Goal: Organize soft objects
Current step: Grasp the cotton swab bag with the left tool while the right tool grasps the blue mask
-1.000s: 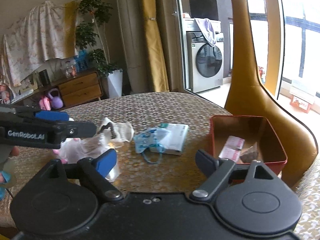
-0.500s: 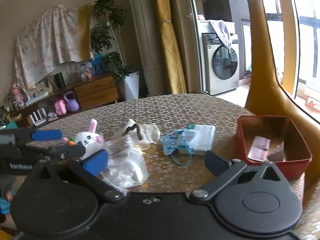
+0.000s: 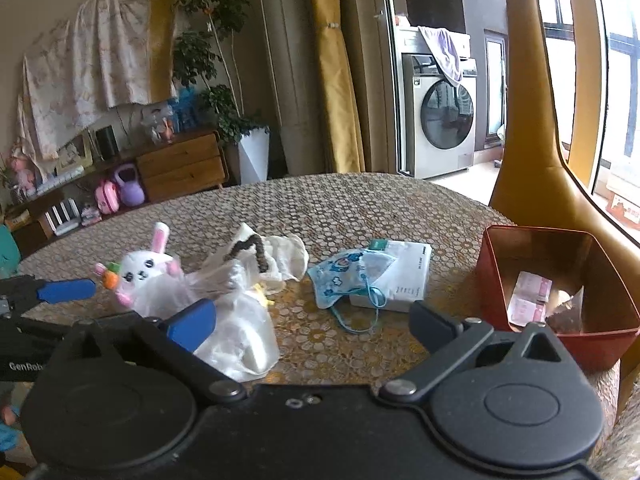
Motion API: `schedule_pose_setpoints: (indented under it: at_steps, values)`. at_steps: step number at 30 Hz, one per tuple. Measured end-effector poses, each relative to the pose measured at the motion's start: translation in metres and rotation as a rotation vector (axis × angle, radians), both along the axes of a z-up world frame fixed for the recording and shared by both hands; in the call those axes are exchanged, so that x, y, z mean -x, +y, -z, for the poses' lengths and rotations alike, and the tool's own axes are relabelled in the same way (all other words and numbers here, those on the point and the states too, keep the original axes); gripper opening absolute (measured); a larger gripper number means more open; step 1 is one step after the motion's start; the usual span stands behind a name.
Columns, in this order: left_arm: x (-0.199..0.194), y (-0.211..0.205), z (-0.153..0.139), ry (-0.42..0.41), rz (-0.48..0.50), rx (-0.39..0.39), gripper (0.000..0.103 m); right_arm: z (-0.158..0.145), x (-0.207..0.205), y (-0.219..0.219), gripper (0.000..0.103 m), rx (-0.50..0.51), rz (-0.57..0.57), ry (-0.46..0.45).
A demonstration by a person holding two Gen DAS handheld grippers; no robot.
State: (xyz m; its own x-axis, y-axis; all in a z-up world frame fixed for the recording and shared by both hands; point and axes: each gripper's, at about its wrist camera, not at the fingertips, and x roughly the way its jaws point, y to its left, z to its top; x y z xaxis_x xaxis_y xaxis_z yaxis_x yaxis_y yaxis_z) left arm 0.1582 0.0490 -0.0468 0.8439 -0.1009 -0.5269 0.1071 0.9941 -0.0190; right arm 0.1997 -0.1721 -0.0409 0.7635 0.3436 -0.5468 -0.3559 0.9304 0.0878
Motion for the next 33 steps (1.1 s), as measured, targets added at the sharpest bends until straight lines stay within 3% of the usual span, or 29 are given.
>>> schedule_pose_setpoints:
  at_steps: [8,15,21,33]
  values:
    - [-0.05,-0.001,-0.005,-0.002,0.076,-0.053,0.087,0.009,-0.04,0.0,0.102,0.05,-0.011,0.005]
    - [-0.102,0.001,0.01,0.117,0.135,-0.083,0.087,0.02,-0.075,0.003,0.102,0.089,-0.024,0.015]
    - [-0.126,0.004,0.029,0.191,0.118,-0.06,0.087,0.035,-0.103,0.01,0.102,0.129,-0.025,0.033]
    - [-0.152,-0.003,0.048,0.242,0.093,-0.036,0.087,0.064,-0.146,0.029,0.1,0.181,-0.027,0.058]
